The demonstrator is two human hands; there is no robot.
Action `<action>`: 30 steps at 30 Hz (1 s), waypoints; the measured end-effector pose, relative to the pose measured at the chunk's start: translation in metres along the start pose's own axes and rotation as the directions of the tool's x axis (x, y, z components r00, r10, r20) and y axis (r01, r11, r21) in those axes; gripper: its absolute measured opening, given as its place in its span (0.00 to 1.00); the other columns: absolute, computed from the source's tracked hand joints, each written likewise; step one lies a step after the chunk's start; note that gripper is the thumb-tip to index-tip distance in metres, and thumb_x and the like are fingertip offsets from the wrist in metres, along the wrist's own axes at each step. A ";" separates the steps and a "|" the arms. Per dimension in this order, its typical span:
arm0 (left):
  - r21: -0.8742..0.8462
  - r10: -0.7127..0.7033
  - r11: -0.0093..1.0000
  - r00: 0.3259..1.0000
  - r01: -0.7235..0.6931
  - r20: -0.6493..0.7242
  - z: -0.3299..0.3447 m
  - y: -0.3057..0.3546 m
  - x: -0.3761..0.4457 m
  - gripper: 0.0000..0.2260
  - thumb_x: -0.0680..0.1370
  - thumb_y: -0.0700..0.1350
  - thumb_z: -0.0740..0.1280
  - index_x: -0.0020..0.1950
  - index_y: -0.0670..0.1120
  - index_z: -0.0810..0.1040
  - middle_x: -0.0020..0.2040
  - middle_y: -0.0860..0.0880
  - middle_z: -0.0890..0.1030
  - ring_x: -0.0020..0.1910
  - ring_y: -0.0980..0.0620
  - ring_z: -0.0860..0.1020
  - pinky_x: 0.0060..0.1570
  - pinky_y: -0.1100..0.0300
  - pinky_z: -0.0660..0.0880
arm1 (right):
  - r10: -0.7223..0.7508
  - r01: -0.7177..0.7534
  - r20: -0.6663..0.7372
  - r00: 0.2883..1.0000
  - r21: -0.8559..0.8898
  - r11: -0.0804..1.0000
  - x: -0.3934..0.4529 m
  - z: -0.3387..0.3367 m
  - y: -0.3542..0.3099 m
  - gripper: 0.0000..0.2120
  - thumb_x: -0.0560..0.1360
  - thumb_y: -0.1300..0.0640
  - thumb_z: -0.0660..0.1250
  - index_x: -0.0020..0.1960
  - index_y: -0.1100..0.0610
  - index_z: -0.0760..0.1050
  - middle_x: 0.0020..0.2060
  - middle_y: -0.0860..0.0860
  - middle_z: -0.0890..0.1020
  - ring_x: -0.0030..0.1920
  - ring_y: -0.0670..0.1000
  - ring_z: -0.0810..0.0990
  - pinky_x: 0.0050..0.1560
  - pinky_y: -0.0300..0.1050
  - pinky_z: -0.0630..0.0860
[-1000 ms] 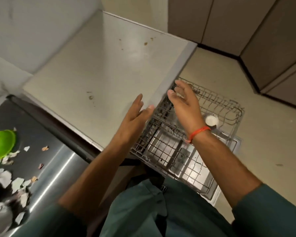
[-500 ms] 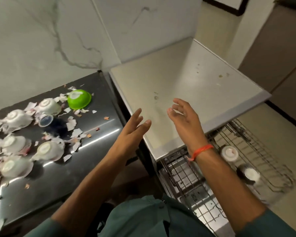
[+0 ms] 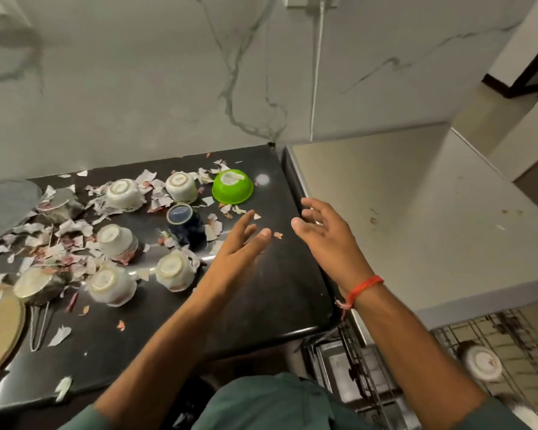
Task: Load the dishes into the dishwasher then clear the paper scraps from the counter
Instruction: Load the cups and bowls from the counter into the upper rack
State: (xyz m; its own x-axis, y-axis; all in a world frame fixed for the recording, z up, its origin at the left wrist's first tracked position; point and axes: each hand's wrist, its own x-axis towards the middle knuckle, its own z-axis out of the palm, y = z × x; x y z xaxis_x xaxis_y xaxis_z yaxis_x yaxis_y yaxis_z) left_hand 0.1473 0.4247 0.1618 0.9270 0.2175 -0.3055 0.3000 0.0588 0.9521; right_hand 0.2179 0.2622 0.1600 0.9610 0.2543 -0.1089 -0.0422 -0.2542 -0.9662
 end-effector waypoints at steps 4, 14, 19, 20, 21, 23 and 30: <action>0.032 -0.008 0.999 1.000 0.008 -0.020 -0.031 -0.002 0.030 0.27 0.82 0.53 0.67 0.80 0.60 0.63 0.75 0.52 0.70 0.73 0.55 0.71 0.69 0.52 0.71 | 0.017 -0.014 0.039 0.999 -0.067 0.998 0.026 0.035 -0.005 0.22 0.79 0.50 0.69 0.71 0.43 0.70 0.66 0.47 0.75 0.63 0.46 0.77 0.65 0.46 0.76; 0.049 -0.095 0.994 0.995 0.096 -0.019 -0.079 0.010 0.115 0.29 0.82 0.48 0.67 0.81 0.54 0.60 0.66 0.53 0.70 0.55 0.62 0.75 0.57 0.60 0.69 | 0.103 -0.057 0.121 0.987 -0.338 0.940 0.124 0.112 -0.001 0.25 0.77 0.53 0.71 0.73 0.49 0.71 0.64 0.52 0.76 0.62 0.52 0.78 0.63 0.51 0.76; -0.005 -0.163 0.987 0.986 0.163 -0.031 -0.081 0.008 0.145 0.32 0.83 0.51 0.66 0.83 0.52 0.55 0.76 0.48 0.69 0.69 0.52 0.72 0.71 0.52 0.69 | 0.104 -0.038 0.108 0.989 -0.491 0.871 0.173 0.134 0.005 0.29 0.72 0.59 0.71 0.72 0.51 0.71 0.62 0.57 0.76 0.59 0.58 0.79 0.61 0.56 0.78; -0.011 -0.176 0.984 0.984 0.176 -0.038 -0.081 0.008 0.151 0.32 0.83 0.52 0.65 0.84 0.52 0.54 0.77 0.47 0.69 0.71 0.51 0.71 0.73 0.50 0.68 | 0.096 -0.033 0.095 0.991 -0.521 0.853 0.181 0.136 0.006 0.28 0.72 0.59 0.71 0.72 0.51 0.71 0.62 0.57 0.76 0.60 0.59 0.78 0.62 0.55 0.77; -0.015 -0.184 0.983 0.982 0.183 -0.049 -0.081 0.009 0.156 0.32 0.83 0.52 0.65 0.84 0.52 0.54 0.78 0.47 0.69 0.71 0.51 0.71 0.72 0.50 0.69 | 0.087 -0.029 0.080 0.993 -0.546 0.837 0.189 0.138 0.006 0.28 0.73 0.59 0.71 0.72 0.52 0.71 0.63 0.58 0.75 0.62 0.59 0.77 0.63 0.54 0.76; -0.033 -0.194 0.981 0.979 0.192 -0.059 -0.080 0.011 0.163 0.31 0.84 0.51 0.64 0.84 0.52 0.54 0.76 0.50 0.69 0.65 0.55 0.74 0.61 0.59 0.73 | 0.070 -0.021 0.058 0.996 -0.595 0.804 0.201 0.141 0.007 0.27 0.74 0.58 0.69 0.73 0.52 0.70 0.64 0.59 0.74 0.65 0.60 0.75 0.65 0.52 0.73; -0.046 -0.205 0.978 0.977 0.202 -0.065 -0.079 0.009 0.175 0.30 0.84 0.50 0.63 0.83 0.50 0.54 0.77 0.48 0.68 0.66 0.52 0.72 0.59 0.58 0.70 | 0.096 -0.006 0.099 0.990 -0.669 0.743 0.220 0.142 0.018 0.18 0.73 0.58 0.70 0.63 0.51 0.79 0.61 0.57 0.75 0.61 0.59 0.76 0.62 0.50 0.75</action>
State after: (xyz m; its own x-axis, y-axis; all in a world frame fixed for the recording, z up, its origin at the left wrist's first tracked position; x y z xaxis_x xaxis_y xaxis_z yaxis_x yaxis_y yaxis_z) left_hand 0.2948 0.5408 0.1177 0.8292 0.2637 -0.4927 0.4707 0.1459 0.8702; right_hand 0.3894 0.4458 0.0855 0.9207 0.3196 -0.2241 0.1462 -0.8147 -0.5611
